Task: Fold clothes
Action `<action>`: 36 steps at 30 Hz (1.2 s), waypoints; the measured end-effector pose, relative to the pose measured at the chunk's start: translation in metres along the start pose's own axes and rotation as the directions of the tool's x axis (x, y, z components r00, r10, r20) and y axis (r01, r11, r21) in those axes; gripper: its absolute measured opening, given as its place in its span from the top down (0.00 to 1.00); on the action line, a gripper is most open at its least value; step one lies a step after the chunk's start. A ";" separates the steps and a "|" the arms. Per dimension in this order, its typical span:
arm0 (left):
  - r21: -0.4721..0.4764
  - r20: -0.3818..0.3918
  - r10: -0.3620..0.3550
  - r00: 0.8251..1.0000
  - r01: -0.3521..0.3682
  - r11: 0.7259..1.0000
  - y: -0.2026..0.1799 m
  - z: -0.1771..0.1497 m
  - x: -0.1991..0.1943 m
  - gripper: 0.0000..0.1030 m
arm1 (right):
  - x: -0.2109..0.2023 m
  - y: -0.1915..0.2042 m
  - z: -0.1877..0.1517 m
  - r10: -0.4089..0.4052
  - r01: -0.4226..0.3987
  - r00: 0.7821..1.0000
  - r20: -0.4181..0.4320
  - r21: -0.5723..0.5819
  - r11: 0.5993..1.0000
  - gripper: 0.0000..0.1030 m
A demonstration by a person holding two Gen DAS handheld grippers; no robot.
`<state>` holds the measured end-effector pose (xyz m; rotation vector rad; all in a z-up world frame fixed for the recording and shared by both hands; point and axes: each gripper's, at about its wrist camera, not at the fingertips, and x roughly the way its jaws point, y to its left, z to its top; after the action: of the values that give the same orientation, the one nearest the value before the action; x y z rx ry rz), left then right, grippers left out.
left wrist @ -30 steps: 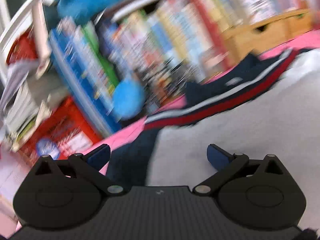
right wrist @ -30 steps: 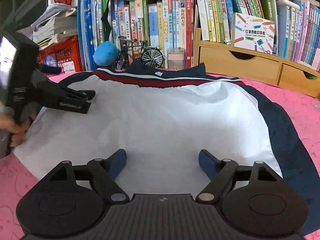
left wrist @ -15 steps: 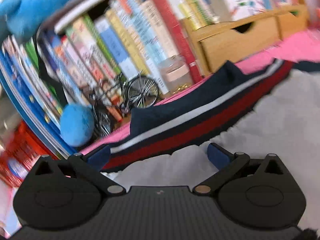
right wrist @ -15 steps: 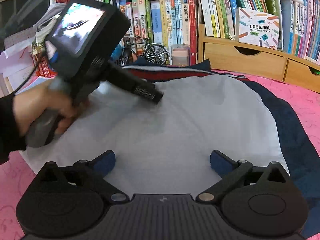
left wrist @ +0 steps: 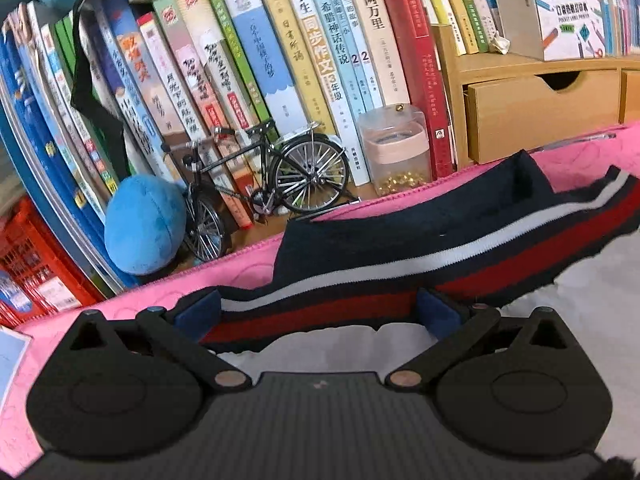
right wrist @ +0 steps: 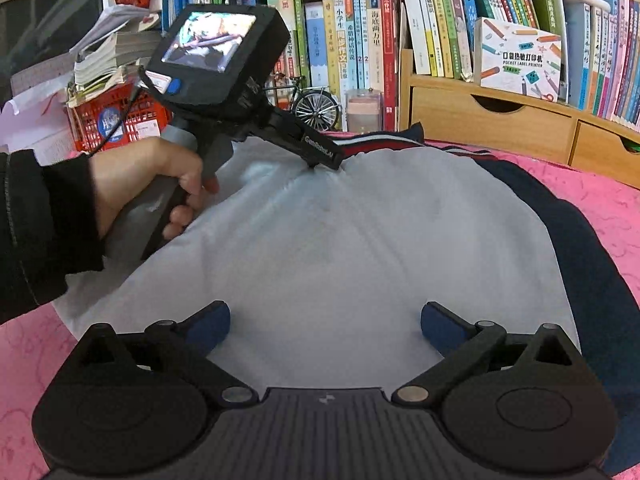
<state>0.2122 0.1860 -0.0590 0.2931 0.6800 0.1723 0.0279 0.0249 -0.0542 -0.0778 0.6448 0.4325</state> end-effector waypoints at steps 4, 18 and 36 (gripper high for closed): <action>0.032 0.014 0.014 1.000 -0.015 0.999 -0.003 0.000 0.000 0.00 | -0.030 0.004 -0.002 -0.002 0.011 0.982 0.189 -0.043 0.999 0.00; -0.031 0.019 0.006 1.000 -0.006 0.999 0.004 -0.002 0.006 0.00 | 0.002 0.005 -0.004 -0.029 0.029 0.998 -0.051 -0.003 1.000 0.00; 0.041 0.073 -0.185 0.980 0.183 0.982 0.024 -0.020 -0.073 0.04 | 0.004 0.004 -0.007 -0.024 0.025 0.999 -0.045 0.017 1.000 0.00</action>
<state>0.1417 0.1945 -0.0228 0.2668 0.6304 -0.0272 0.0251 0.0285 -0.0622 -0.0787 0.6912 0.4020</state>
